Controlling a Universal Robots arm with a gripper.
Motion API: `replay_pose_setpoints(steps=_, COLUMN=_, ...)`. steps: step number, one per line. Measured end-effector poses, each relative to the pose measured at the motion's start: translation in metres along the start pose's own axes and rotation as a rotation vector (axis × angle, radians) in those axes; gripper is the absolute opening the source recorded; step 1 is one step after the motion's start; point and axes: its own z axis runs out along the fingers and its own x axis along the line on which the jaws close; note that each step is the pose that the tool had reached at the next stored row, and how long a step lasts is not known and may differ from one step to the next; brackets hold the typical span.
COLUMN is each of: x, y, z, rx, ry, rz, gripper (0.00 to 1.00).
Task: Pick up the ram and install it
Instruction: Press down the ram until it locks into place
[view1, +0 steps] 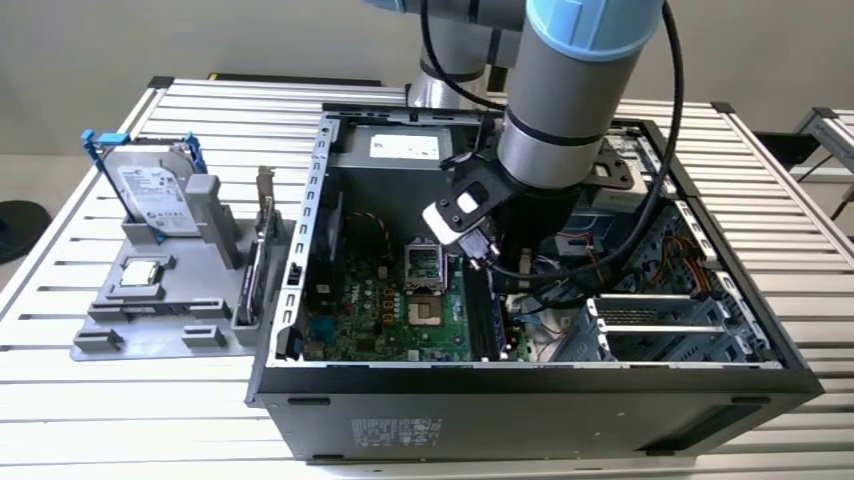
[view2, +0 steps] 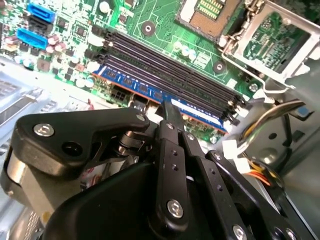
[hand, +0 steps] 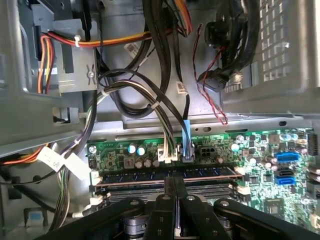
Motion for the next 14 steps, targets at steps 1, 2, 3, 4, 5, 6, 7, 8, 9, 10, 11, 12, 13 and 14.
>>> replay_pose_setpoints(steps=1, x=0.0000, y=0.0001, z=-0.0031, rx=0.0008, ry=-0.0001, rz=0.000, gripper=0.00)
replay_pose_setpoints(steps=2, x=0.0000, y=0.0002, z=-0.0063, rx=0.0017, ry=-0.0002, rz=0.000, gripper=0.00)
replay_pose_setpoints(steps=3, x=-0.0001, y=0.0002, z=-0.0094, rx=0.0025, ry=-0.0004, rz=0.000, gripper=0.00)
replay_pose_setpoints(steps=4, x=-0.0001, y=0.0003, z=-0.0113, rx=0.0027, ry=-0.0005, rz=0.000, gripper=0.00)
replay_pose_setpoints(steps=5, x=-0.0001, y=0.0003, z=-0.0123, rx=0.0028, ry=-0.0003, rz=0.000, gripper=0.00)
replay_pose_setpoints(steps=6, x=-0.0001, y=0.0003, z=-0.0130, rx=0.0028, ry=-0.0003, rz=0.000, gripper=0.00)
replay_pose_setpoints(steps=7, x=-0.0001, y=0.0003, z=-0.0132, rx=0.0029, ry=-0.0002, rz=0.000, gripper=0.00)
replay_pose_setpoints(steps=8, x=-0.0001, y=0.0003, z=-0.0133, rx=0.0029, ry=0.0000, rz=0.000, gripper=0.00)
replay_pose_setpoints(steps=9, x=-0.0001, y=0.0003, z=-0.0134, rx=0.0029, ry=0.0000, rz=0.000, gripper=0.00)
replay_pose_setpoints(steps=10, x=-0.0001, y=0.0003, z=-0.0134, rx=0.0029, ry=-0.0001, rz=0.000, gripper=0.00)
replay_pose_setpoints(steps=11, x=-0.0001, y=0.0003, z=-0.0137, rx=0.0029, ry=-0.0003, rz=0.000, gripper=0.00)
replay_pose_setpoints(steps=12, x=-0.0001, y=0.0003, z=-0.0137, rx=0.0029, ry=-0.0002, rz=0.000, gripper=0.00)
replay_pose_setpoints(steps=13, x=-0.0001, y=0.0003, z=-0.0138, rx=0.0029, ry=-0.0003, rz=0.000, gripper=0.00)
replay_pose_setpoints(steps=14, x=-0.0001, y=0.0003, z=-0.0138, rx=0.0029, ry=-0.0003, rz=0.000, gripper=0.00)
